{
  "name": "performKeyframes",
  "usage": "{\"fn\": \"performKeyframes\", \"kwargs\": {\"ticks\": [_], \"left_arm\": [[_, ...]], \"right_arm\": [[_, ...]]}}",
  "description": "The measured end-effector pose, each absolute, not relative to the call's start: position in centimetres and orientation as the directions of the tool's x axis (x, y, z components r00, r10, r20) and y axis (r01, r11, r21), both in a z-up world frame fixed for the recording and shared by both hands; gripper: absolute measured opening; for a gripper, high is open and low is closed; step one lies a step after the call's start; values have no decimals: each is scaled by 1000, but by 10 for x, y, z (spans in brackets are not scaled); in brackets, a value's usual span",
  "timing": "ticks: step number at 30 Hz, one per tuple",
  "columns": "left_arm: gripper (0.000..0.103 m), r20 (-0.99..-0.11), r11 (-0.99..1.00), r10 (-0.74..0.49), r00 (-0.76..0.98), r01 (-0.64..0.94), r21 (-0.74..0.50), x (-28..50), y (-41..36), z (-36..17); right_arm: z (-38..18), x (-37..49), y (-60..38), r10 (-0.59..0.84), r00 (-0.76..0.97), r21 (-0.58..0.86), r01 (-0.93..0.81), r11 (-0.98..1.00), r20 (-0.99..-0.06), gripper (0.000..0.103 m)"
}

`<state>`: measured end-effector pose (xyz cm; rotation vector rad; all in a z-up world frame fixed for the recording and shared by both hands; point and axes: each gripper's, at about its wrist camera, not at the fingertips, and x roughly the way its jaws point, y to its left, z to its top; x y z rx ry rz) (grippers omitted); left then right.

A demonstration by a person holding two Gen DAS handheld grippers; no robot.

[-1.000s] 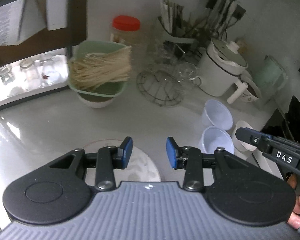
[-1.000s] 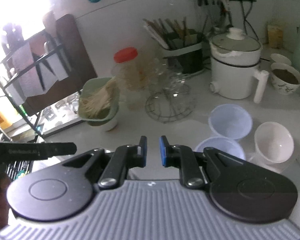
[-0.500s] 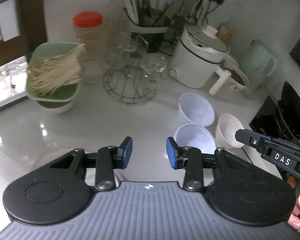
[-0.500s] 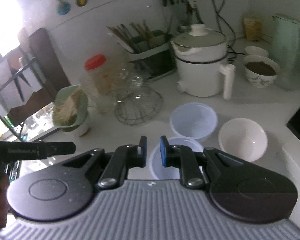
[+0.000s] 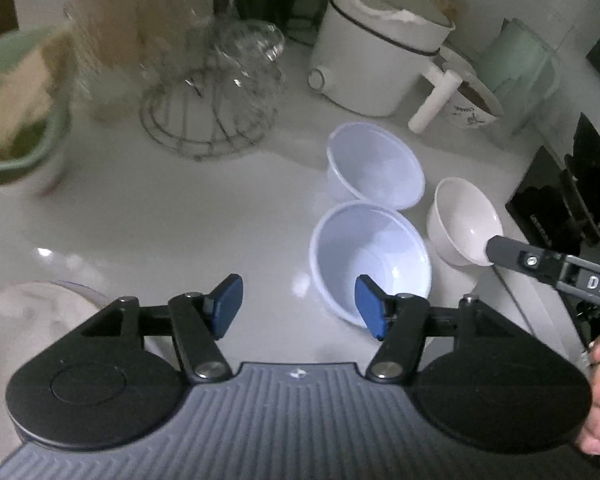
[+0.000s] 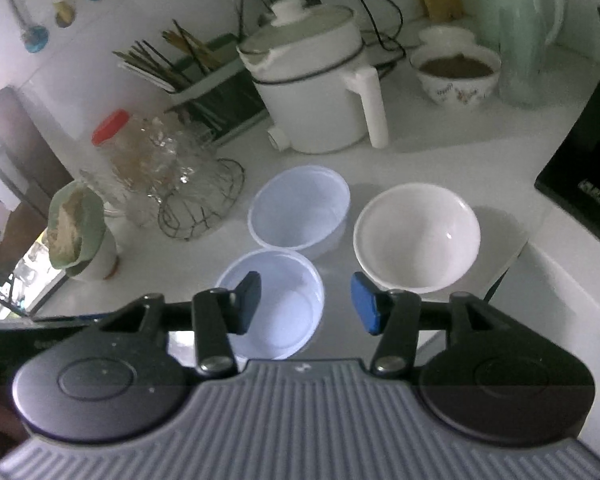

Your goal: Organize plates and bowls

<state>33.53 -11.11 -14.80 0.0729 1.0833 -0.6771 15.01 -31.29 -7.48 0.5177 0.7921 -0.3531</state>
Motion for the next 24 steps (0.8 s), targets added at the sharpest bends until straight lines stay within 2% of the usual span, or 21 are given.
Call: {"fn": "performKeyframes", "kwargs": {"ticks": [3, 7, 11, 13, 19, 21, 22, 24], "left_arm": [[67, -831, 804, -487, 269, 510, -306, 340, -123, -161], [67, -843, 823, -458, 282, 494, -281, 347, -143, -171], [66, -862, 832, -412, 294, 507, -224, 353, -161, -179], [62, -874, 843, -388, 292, 496, -208, 354, -165, -185], [38, -885, 862, -377, 273, 453, -227, 357, -167, -198], [24, -883, 865, -385, 270, 439, -243, 358, -167, -200], [20, -882, 866, -389, 267, 432, -251, 359, -166, -201], [17, -881, 873, -392, 265, 408, -266, 360, -162, -200]], "right_arm": [[-88, 157, -320, -79, 647, 314, 468, 826, -758, 53], [-102, 168, -326, -63, 642, 306, 448, 840, -764, 52], [-122, 179, -330, -16, 624, 321, 424, 847, -781, 41], [-131, 185, -330, 8, 611, 323, 408, 854, -791, 38], [-144, 194, -329, 43, 596, 327, 378, 866, -802, 29], [-148, 195, -331, 53, 586, 331, 378, 865, -809, 22], [-149, 196, -332, 61, 585, 336, 375, 864, -809, 17], [-150, 197, -334, 87, 588, 362, 369, 856, -804, 16]]}}
